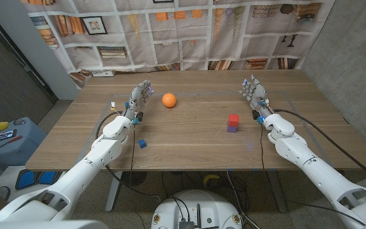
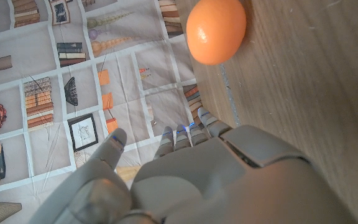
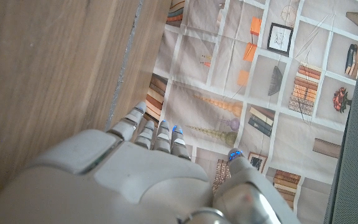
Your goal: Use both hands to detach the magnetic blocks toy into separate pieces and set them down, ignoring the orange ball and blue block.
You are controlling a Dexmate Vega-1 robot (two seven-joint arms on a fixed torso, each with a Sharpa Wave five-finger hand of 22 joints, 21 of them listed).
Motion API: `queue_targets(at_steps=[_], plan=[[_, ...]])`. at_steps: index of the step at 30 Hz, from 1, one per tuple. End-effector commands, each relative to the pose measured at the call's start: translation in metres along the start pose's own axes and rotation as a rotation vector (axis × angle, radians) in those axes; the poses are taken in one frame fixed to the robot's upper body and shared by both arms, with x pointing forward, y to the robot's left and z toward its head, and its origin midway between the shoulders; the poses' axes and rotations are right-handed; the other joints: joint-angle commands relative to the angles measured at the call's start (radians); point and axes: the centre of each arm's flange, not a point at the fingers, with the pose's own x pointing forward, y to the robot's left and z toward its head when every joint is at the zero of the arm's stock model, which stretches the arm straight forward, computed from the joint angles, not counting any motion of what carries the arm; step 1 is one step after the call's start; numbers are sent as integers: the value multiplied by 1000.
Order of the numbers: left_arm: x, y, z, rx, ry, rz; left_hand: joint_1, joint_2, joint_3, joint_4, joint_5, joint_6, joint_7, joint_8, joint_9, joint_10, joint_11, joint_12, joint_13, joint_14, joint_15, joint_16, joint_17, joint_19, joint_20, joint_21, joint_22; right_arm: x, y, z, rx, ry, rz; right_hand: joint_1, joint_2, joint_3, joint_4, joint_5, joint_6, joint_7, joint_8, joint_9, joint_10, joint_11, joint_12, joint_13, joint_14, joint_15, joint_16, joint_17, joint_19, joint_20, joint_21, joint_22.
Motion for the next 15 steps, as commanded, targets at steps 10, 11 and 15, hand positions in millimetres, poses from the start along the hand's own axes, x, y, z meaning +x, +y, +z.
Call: queue_targets(at_steps=[10, 11, 15], plan=[[-3, 3, 15, 26, -21, 11, 5, 71, 11, -8, 6, 5, 5, 5, 1, -4, 0, 4, 4, -6, -1, 6, 4, 10, -3, 5, 3, -21, 5, 25, -154, 20, 9, 17, 12, 8, -10, 7, 5, 2, -2, 2, 8, 0, 3, 5, -1, -9, 3, -4, 2, -14, 6, 3], [-3, 3, 15, 28, -20, 12, 6, 71, 11, -9, 6, 5, 4, 5, 1, -3, -2, 4, 4, -6, -1, 6, 4, 10, -3, 5, 3, -21, 5, 27, -166, 17, 16, 18, 12, 8, -11, 7, 5, 2, -2, 2, 8, -1, 3, 5, 0, -9, 3, -4, 1, -16, 6, 3], [-5, 1, 17, 34, -12, 9, 6, 71, 12, -11, 5, 7, 4, 5, 1, 0, -2, 4, 4, -5, -1, 6, 4, 10, -2, 5, 3, -23, 7, 34, -207, 14, 19, 21, 11, 8, -15, 7, 5, 3, -3, 2, 10, -1, 3, 5, 2, -13, 2, -6, -1, -17, 5, 2]])
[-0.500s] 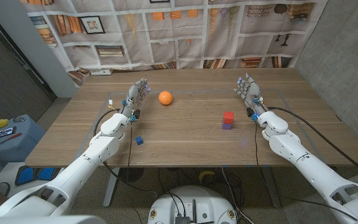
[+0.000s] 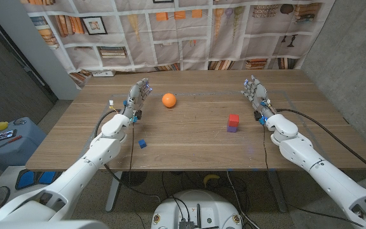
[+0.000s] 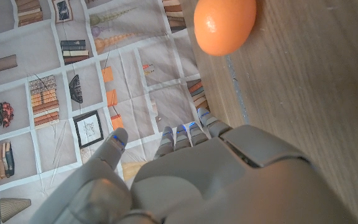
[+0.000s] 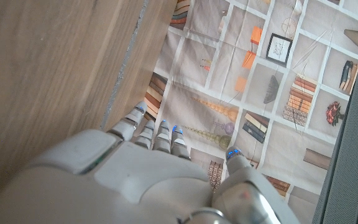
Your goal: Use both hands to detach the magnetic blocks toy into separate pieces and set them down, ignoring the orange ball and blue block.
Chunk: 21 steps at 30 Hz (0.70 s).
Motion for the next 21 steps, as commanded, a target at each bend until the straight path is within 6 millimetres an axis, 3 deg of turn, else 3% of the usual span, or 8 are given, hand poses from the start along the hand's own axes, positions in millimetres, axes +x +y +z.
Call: queue_targets(at_steps=[1, 21], plan=[[-5, -2, 5, 19, 13, 0, 6, 71, 4, -4, 5, 7, 5, 5, 2, 0, -2, 4, 4, -5, -2, 6, 4, 11, -1, 5, 4, -10, 2, 21, -124, -3, 21, 10, -1, 0, -7, 7, 6, 3, -3, 2, 10, -2, 3, 5, -1, -9, 2, 1, -3, -9, 5, 3], [-12, 11, 12, 44, 5, 20, 10, 69, 10, -18, 3, 14, -1, 5, 2, 8, -8, 4, 4, 1, -8, 6, 4, 4, -3, 2, 4, -40, 18, 46, -422, 24, 0, 34, -23, -1, -44, 3, 29, 7, 0, 3, 20, 9, 1, 6, 11, -7, -6, -17, -16, -15, 2, 2]])
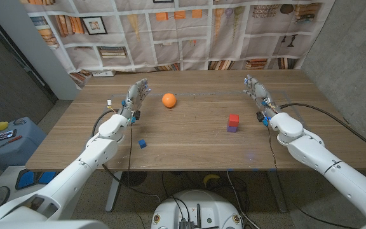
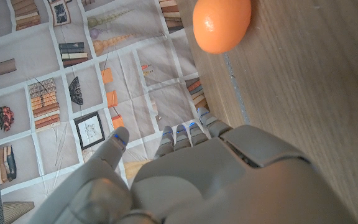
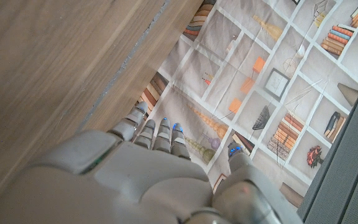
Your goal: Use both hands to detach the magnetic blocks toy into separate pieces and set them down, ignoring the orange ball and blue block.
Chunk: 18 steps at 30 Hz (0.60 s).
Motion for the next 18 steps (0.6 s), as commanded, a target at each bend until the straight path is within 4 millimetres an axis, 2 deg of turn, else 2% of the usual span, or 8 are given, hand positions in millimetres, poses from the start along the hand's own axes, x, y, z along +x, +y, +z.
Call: queue_targets(at_steps=[1, 11, 18], plan=[[-3, 8, 6, 21, -9, 15, 6, 66, 2, -10, 3, 5, 1, 5, 2, 4, -4, 4, 4, -3, -4, 6, 4, -1, -1, 2, 4, -19, 4, 18, -172, 16, -19, 6, -14, 0, -14, 3, 23, 1, 4, 4, 6, 4, 1, 2, 6, -2, -7, -1, -4, -3, 2, 2], [-11, 9, 11, 12, -15, 25, 7, 65, 5, -17, 2, 12, -1, 6, 2, 15, -7, 7, 4, 7, -8, 8, 4, 1, 0, 3, 4, -39, 10, 35, -319, 47, 8, 18, -22, 1, -30, 1, 18, -3, 0, 5, 5, 4, -1, 2, 6, 2, -12, -8, -11, -1, 1, 2], [-19, 11, 11, 16, -5, 37, 7, 65, 7, -20, 2, 17, -1, 7, 2, 19, -10, 7, 4, 9, -8, 8, 4, 3, 0, 4, 4, -50, 12, 50, -428, 88, 38, 34, -29, 4, -50, 0, 12, -6, -3, 6, -11, 3, -7, 3, -3, 10, -19, -14, -21, 4, -1, 2]])
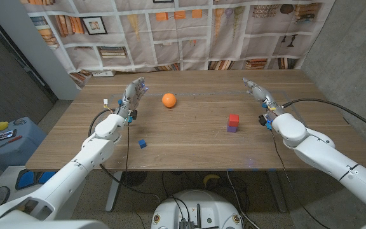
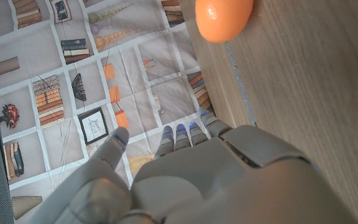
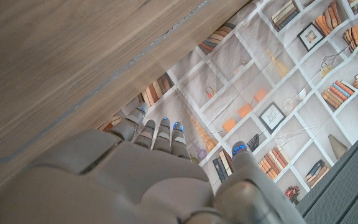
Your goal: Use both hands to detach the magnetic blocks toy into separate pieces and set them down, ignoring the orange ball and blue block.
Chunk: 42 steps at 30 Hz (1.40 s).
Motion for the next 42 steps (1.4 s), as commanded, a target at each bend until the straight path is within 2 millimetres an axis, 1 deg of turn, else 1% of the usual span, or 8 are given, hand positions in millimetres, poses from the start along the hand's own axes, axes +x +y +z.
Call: queue_targets(at_steps=[1, 11, 13, 18, 22, 24, 33, 42], plan=[[-12, 5, 2, -1, 11, 25, 7, 66, 4, -9, 2, 11, 4, 6, 2, 5, -3, 7, 4, 4, -3, 4, 5, 3, 0, 4, 4, -26, -1, 31, -196, 34, 50, 16, -8, 4, -20, -1, -5, -6, -4, 6, -17, 4, -5, 4, -7, 17, -6, -1, -11, 3, -1, 2], [-17, 10, 1, -4, 15, 57, 7, 67, 7, -13, 1, 20, 5, 8, 2, 13, -4, 8, 4, 9, -4, 4, 5, 7, 0, 5, 4, -36, 0, 48, -334, 101, 108, 60, -24, 14, -69, -4, -20, -24, -3, 10, -53, 2, -12, 6, -23, 35, -15, -9, -26, 17, -2, 2], [-18, 10, 2, -4, 15, 59, 7, 67, 8, -14, 1, 21, 5, 8, 2, 14, -5, 8, 4, 10, -3, 4, 5, 7, -1, 5, 4, -38, 4, 49, -413, 143, 127, 76, -32, 17, -86, -6, -27, -32, -3, 11, -65, 2, -12, 7, -31, 40, -18, -10, -31, 21, -1, 2], [-18, 11, 2, -5, 16, 66, 6, 70, 10, -15, 1, 24, 5, 8, 3, 17, -8, 8, 4, 14, -4, 5, 5, 10, 1, 6, 4, -43, 7, 53, -457, 163, 156, 96, -40, 21, -107, -8, -33, -42, -2, 12, -81, 4, -13, 8, -37, 49, -20, -12, -39, 29, -2, 2], [-17, 12, 2, -6, 20, 69, 6, 71, 12, -15, 1, 26, 6, 8, 3, 19, -9, 8, 4, 16, -4, 5, 5, 13, 2, 7, 4, -46, 7, 58, -495, 168, 183, 123, -51, 26, -130, -11, -53, -60, -4, 15, -105, 2, -14, 10, -51, 56, -23, -13, -50, 43, -2, 2], [-17, 13, 2, -8, 21, 72, 6, 71, 12, -15, 1, 28, 6, 8, 3, 20, -9, 8, 4, 18, -5, 5, 5, 13, 2, 7, 4, -48, 8, 61, -519, 178, 196, 133, -55, 27, -137, -12, -57, -61, -3, 15, -115, 1, -15, 10, -60, 61, -26, -13, -56, 49, -2, 3], [-17, 15, 2, -5, 30, 81, 4, 73, 15, -16, 1, 32, 8, 8, 3, 26, -6, 8, 4, 22, -3, 5, 6, 15, 2, 7, 4, -54, 8, 68, -565, 177, 257, 179, -67, 38, -152, -10, -80, -65, 0, 20, -162, 9, -16, 13, -94, 90, -30, -14, -86, 78, -4, 4], [-17, 17, 2, -4, 43, 94, 3, 75, 18, -15, 1, 34, 8, 7, 3, 30, -5, 9, 4, 25, -4, 5, 6, 17, 3, 7, 4, -58, 7, 73, -625, 196, 314, 217, -72, 50, -157, 3, -94, -61, 2, 22, -199, 20, -17, 14, -111, 113, -29, -13, -102, 94, -3, 4]])
